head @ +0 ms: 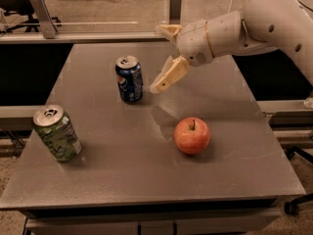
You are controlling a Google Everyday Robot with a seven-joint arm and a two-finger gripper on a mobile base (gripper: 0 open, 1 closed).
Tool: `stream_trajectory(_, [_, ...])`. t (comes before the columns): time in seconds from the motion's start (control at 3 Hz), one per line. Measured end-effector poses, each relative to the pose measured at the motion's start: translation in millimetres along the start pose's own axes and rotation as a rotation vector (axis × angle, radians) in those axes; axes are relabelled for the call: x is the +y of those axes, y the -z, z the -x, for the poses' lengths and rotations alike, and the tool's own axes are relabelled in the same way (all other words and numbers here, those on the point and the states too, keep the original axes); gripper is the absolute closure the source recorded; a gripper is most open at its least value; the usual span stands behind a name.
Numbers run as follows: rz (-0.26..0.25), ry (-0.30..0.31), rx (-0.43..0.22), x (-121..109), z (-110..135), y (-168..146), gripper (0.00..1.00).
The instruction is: Knock pepsi can over
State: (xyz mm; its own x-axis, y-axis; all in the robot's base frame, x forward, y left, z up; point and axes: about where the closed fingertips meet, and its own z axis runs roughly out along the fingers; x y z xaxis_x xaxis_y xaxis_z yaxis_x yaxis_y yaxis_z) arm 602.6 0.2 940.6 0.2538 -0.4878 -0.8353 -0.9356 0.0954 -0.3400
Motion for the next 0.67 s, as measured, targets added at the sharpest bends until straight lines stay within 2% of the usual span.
stream_trajectory(0.33, [0.002,-0.018,-0.026,2,-3,-2,0.00])
stream_trajectory(0.67, [0.005,-0.048,-0.119,4,-4,-17,0.00])
